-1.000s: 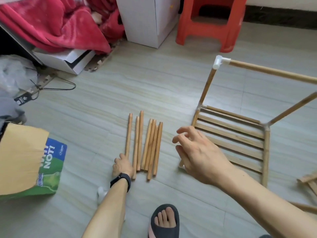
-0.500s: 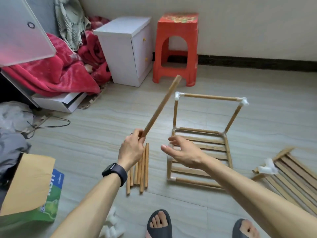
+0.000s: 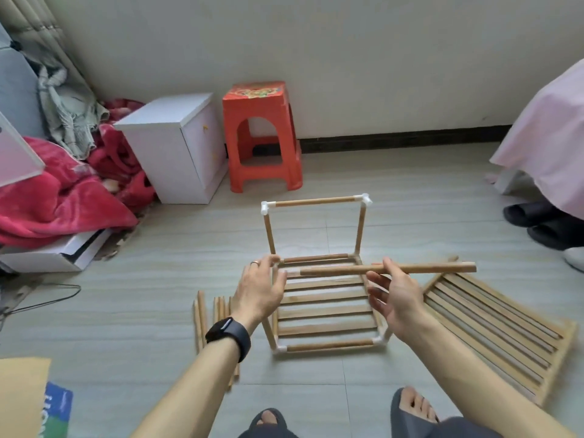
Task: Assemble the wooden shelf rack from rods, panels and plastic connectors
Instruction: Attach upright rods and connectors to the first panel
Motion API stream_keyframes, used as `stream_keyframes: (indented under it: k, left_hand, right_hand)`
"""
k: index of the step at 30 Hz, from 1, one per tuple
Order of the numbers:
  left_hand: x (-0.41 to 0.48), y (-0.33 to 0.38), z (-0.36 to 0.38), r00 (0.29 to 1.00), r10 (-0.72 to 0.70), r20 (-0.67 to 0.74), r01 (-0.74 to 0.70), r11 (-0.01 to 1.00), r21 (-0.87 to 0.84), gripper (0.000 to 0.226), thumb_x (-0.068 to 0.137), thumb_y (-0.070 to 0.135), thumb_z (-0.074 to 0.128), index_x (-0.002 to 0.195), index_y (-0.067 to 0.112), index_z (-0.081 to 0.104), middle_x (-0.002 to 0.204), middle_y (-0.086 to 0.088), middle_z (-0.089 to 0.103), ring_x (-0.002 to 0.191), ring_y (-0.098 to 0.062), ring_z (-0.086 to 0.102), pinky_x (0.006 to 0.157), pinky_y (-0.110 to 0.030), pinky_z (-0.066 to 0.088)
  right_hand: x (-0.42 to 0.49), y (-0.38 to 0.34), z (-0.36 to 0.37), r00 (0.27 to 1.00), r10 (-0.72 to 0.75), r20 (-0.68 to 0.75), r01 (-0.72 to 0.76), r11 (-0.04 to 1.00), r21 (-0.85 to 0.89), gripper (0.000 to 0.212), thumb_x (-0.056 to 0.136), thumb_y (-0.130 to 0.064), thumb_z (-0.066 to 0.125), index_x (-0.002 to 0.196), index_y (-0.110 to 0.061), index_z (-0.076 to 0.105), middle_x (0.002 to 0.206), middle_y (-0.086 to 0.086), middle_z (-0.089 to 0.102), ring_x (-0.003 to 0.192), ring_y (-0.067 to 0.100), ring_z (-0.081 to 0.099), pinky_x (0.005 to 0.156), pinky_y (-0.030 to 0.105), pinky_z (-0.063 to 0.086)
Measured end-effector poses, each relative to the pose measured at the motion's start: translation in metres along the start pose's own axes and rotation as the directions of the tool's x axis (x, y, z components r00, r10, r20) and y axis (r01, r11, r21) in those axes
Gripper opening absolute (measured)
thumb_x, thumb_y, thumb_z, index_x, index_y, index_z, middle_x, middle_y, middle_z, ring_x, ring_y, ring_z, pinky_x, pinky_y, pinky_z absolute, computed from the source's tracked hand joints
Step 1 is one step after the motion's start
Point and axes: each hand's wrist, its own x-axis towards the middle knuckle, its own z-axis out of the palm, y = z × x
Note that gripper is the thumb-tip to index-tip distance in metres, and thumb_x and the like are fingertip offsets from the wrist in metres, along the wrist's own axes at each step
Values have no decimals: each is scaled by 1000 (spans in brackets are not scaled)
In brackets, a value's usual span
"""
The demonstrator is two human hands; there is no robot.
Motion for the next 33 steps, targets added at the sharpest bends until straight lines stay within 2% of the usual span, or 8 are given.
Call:
stream_keyframes:
  k: [3,6,9,11,16,25,30,33]
  left_hand:
    - [13,-21,15,897,-416,151,439,881,-176,40,102,49,44,130,20,50,123,-2,58,114,-24,56,99,-40,47]
    - [12,-39,33,831,-476,287,545,802,-246,29,105,41,39,117,18,51,103,-3,72,94,-19,68,93,-43,53]
    - [12,-51,40,822,-448,351,561,742,-367,22,106,41,41,114,23,49,81,-1,78,87,-17,75,90,-43,50]
    - [14,-55,39,820,-435,371,558,750,-355,23,104,45,43,113,25,50,81,0,78,92,-19,74,91,-45,46]
    - [13,-55,32,828,-420,372,550,739,-389,15,106,34,47,113,23,54,104,-7,70,76,-13,76,77,-36,52]
    - [5,-45,33,867,-406,287,494,771,-402,11,106,22,46,106,19,57,100,-7,62,70,-18,69,76,-36,58]
    - [3,-44,35,871,-415,262,488,784,-384,12,103,17,45,103,19,57,86,-5,64,60,-9,67,65,-29,52]
    - [4,-42,36,870,-427,247,492,787,-372,13,102,16,43,102,21,55,82,-4,64,58,-9,66,68,-32,54]
  right_hand:
    - [5,6,-16,997,62,-50,-58,996,69,24,101,-38,58,88,-19,64,61,-3,67,48,12,57,45,25,47]
    - [10,27,-23,992,126,-28,-123,988,98,24,100,-35,58,88,-16,65,62,0,66,49,13,57,44,26,47]
    - [16,52,-21,982,188,12,-188,975,116,23,101,-34,58,90,-15,65,63,0,66,48,13,57,45,26,47]
    - [20,69,-17,973,228,45,-232,964,133,24,102,-34,57,89,-15,65,64,1,67,49,13,58,44,27,47]
    - [31,91,-3,952,288,105,-302,940,160,26,103,-34,55,89,-14,64,66,0,67,51,13,58,44,26,48]
    - [41,108,-9,926,354,130,-371,918,138,28,102,-36,57,87,-14,64,66,-3,65,50,10,55,43,23,45]
    - [43,108,-4,929,334,161,-352,932,92,26,102,-37,58,91,-15,65,69,-3,66,54,9,56,47,21,46]
    - [44,109,0,941,275,197,-290,956,52,27,102,-40,58,92,-15,66,72,-3,67,57,9,57,49,21,47]
